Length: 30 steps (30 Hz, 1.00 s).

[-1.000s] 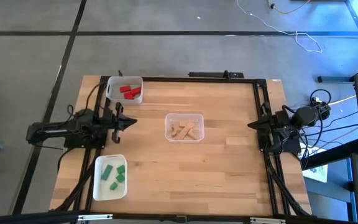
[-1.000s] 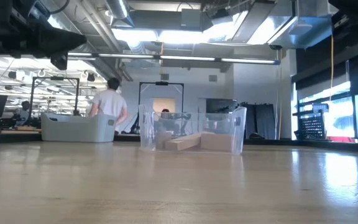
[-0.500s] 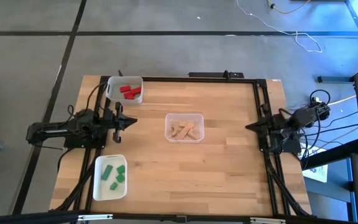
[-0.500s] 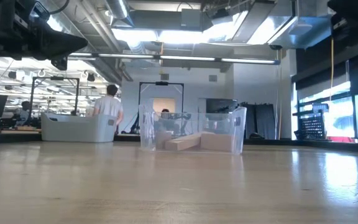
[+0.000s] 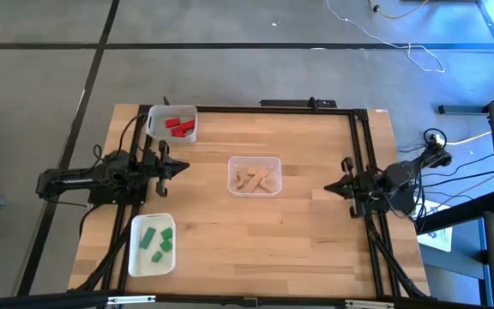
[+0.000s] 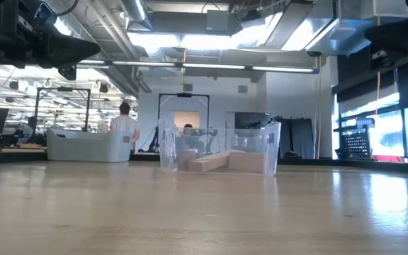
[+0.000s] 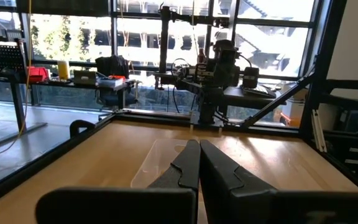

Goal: Sort & place blocks by color
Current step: Return to Home Position

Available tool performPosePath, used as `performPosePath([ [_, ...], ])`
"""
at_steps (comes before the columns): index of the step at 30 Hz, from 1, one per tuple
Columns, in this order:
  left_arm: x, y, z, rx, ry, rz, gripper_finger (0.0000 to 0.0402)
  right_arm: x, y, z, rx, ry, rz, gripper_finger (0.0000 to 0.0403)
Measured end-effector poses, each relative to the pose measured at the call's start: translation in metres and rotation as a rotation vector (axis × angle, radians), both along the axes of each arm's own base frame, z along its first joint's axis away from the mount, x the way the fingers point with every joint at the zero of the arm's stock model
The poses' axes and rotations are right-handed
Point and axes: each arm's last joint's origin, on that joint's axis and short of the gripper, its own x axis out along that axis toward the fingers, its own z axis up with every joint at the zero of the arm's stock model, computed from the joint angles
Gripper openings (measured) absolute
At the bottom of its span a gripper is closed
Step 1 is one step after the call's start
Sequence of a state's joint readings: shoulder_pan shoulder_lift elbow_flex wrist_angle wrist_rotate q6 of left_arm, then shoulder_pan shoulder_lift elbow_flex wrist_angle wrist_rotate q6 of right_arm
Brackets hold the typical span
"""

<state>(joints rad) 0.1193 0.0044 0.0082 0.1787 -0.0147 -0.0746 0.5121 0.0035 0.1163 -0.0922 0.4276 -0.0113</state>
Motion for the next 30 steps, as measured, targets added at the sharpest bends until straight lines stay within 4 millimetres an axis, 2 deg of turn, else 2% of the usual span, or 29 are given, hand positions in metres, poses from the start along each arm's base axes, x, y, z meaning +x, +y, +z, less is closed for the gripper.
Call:
performPosePath([
  [4, 0.0, 0.0, 0.0, 0.0, 0.0, 0.0, 0.0, 0.0017, 0.0023, -0.0062, -0.024, -0.002, 0.043, 0.0],
  [16, 0.0, 0.0, -0.0001, 0.025, 0.004, 0.005, 0.0, 0.0015, 0.0039, -0.0085, -0.035, 0.018, 0.099, 0.0],
  [30, 0.0002, -0.0009, -0.0005, 0.03, 0.01, -0.026, 0.0, 0.0012, 0.0045, -0.0015, -0.003, -0.049, 0.124, 0.0],
])
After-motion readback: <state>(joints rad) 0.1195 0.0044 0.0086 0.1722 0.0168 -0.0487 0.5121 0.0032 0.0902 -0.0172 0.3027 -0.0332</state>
